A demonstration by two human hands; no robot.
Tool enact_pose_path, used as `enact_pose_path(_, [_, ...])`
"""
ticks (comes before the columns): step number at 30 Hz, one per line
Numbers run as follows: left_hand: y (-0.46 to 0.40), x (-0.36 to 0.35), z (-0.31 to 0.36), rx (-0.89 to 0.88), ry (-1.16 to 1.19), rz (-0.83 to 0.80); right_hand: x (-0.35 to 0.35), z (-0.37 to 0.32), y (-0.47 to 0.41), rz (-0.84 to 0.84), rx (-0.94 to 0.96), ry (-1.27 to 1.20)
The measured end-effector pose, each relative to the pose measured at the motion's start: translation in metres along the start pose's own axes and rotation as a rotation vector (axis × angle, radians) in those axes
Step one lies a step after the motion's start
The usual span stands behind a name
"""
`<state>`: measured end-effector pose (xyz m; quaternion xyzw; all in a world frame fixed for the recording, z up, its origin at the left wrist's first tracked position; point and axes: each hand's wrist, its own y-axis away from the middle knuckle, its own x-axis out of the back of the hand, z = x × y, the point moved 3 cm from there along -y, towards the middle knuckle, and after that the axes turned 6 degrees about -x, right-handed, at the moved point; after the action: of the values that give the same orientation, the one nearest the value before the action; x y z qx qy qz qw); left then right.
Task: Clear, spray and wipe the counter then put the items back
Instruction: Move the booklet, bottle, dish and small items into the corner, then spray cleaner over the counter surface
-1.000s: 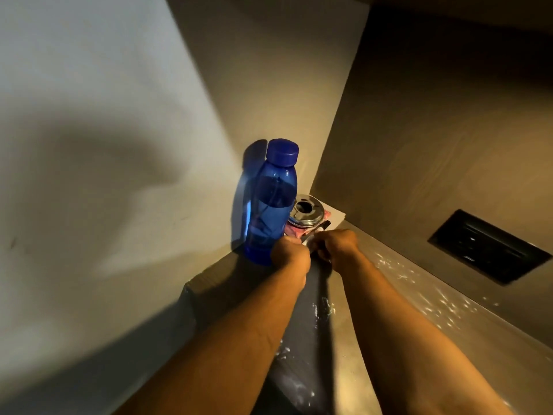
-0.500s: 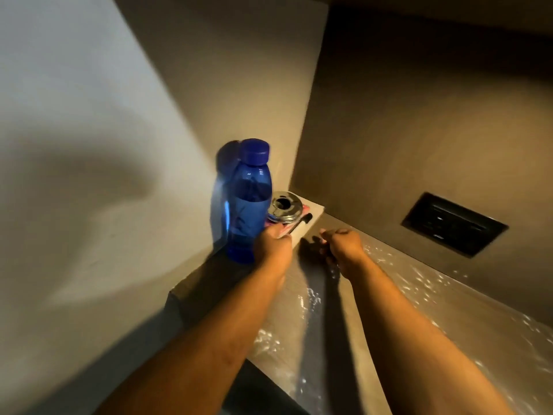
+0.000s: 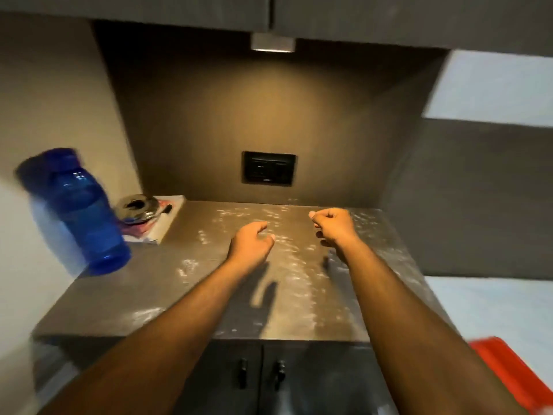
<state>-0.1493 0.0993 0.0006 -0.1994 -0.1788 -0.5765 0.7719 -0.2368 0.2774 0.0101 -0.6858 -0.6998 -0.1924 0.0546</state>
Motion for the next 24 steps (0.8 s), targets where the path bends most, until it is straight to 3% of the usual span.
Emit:
enact_pose_path(7, [0.086, -0.142, 0.074, -0.277, -0.032, -0.411, 0.181, 0.095, 0.141, 0.569, -0.087, 0.000])
enact_pose_path(13, [0.201, -0.252, 0.116, -0.350, 0.074, -0.711, 0.289, 0.183, 0.275, 0.879, -0.246, 0.028])
enact_pose_path(18, [0.235, -0.334, 0.141, -0.357, 0.066, -0.801, 0.355, 0.240, 0.324, 1.012, -0.353, -0.070])
enact_pose_path(24, [0.247, -0.464, 0.145, -0.230, 0.039, -0.851, 0.422, 0.338, 0.292, 0.963, -0.438, -0.080])
